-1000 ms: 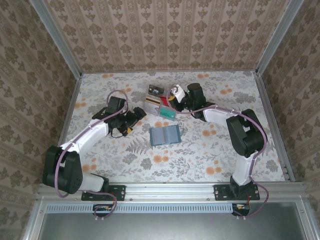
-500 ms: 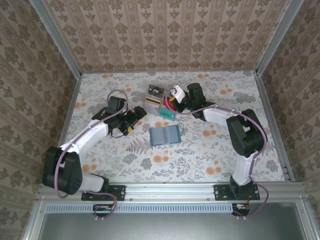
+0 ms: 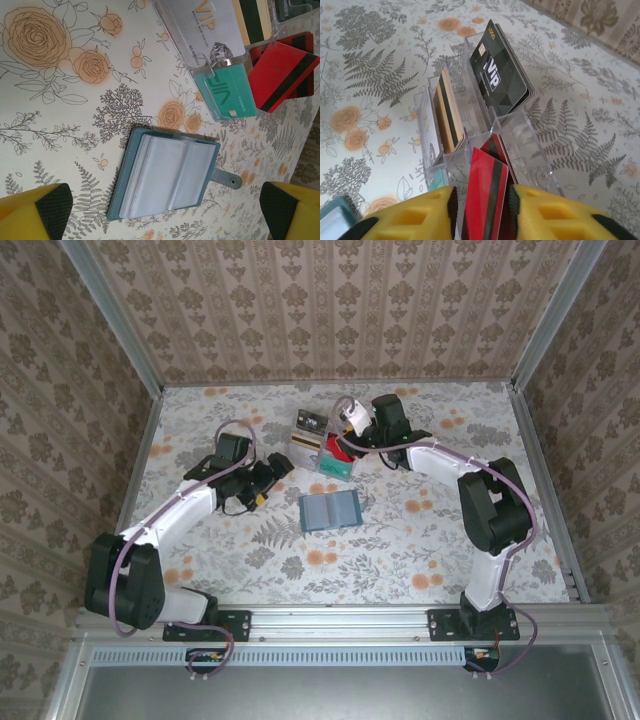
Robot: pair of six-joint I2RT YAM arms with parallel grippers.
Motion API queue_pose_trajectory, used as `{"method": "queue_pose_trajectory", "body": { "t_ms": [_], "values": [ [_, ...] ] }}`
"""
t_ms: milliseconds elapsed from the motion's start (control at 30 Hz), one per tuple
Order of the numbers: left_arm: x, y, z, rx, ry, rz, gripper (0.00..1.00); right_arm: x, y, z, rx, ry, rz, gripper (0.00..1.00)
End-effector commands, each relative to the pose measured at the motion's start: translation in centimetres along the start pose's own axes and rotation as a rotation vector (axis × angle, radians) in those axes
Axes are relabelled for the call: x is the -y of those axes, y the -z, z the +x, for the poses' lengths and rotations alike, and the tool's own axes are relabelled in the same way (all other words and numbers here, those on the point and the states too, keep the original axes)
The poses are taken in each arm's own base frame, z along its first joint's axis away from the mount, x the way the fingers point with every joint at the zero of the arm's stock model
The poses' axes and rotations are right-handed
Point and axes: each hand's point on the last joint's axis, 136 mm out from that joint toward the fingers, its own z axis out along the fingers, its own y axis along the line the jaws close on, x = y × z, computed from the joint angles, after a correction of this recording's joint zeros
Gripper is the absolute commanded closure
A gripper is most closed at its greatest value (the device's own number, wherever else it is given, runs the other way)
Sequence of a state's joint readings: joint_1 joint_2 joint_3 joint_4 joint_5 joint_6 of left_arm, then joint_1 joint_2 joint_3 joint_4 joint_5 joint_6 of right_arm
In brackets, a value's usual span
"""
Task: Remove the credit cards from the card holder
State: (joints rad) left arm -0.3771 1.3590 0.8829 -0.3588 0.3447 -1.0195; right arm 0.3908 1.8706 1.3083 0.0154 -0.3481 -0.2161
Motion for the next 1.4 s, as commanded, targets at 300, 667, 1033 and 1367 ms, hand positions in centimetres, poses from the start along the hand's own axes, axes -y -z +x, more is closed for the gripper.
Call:
{"method": "queue_pose_trajectory", "body": {
  "t_ms": [300, 667, 1033, 1367],
  "values": [
    [-0.9, 0.1, 0.4, -0.001, -0.032, -0.020, 0.00, -1.0, 3.2, 2.5, -0.252, -0.436, 0.021, 0.55],
    [-0.8, 0.0, 0.4, -0.006, -0.034, -0.016, 0.00, 0.1, 0.9, 2.4, -0.311, -0.377, 0.093, 0.61],
    [-1.0, -0.2, 0.5, -0.011, -0.033, -0.021, 0.00, 0.4, -1.0, 2.4, -0.346, -0.317, 0.112, 0.69],
    [-0.4, -0.3, 0.4, -0.019, -0.046, -0.008, 0.00, 1.2, -1.7, 3.2, -0.375, -0.261, 0.184, 0.69]
  ]
}}
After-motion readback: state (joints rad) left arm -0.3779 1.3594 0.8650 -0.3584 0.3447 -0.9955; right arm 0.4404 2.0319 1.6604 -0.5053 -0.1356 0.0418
